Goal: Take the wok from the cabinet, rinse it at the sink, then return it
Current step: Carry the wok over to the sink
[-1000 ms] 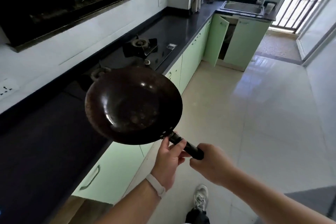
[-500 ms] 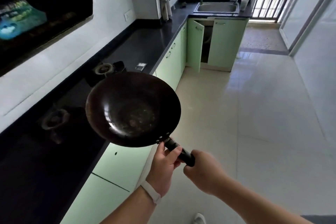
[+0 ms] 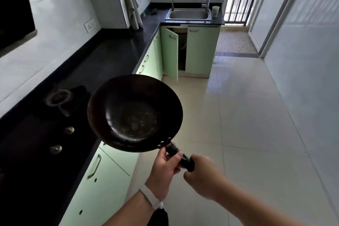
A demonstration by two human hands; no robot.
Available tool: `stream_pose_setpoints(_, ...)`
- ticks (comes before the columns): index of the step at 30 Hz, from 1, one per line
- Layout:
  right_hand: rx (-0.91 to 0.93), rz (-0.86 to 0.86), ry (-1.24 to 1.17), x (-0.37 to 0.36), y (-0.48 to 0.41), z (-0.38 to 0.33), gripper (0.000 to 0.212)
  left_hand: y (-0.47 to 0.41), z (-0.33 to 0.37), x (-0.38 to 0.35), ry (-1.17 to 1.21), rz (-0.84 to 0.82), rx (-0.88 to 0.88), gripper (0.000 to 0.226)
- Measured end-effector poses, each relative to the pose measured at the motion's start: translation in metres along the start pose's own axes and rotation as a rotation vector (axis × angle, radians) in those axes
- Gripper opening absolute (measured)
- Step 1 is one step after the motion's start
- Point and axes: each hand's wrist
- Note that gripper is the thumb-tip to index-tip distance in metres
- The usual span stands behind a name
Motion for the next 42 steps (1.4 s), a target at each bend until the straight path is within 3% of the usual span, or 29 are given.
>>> stream_pose_setpoints(4, -0.002, 0.054, 0.01, 0.013, -0.062, -0.025, 0.008, -0.07, 0.03, 0.012, 0.005, -0.06, 0.001, 0.049)
stream_pose_setpoints(20, -0.118, 0.275, -0.016, 0.079, -0.264, -0.144, 0.008, -0.3, 0.174, 0.056, -0.051, -0.306, -0.037, 0.046)
stream_pose_setpoints(25, -0.108, 0.337, -0.055, 0.107, -0.302, -0.151, 0.011, -0.348, 0.2, 0.042, -0.085, -0.339, -0.052, 0.048)
stream_pose_setpoints(30, -0.125, 0.312, -0.108, 0.138, -0.351, -0.144, 0.014, -0.398, 0.217, 0.022, -0.122, -0.347, -0.063, 0.027)
stream_pose_setpoints(42, -0.048, 0.216, -0.167, 0.283, -0.509, -0.11, 0.011, -0.552, 0.29, -0.084, -0.162, -0.207, -0.039, 0.022)
Point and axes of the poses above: each hand's wrist, its own y-axis away from the middle knuckle, its own x-axis out of the back of the hand, z = x × y, and after that the axes turned 12 degrees about -y, right-handed
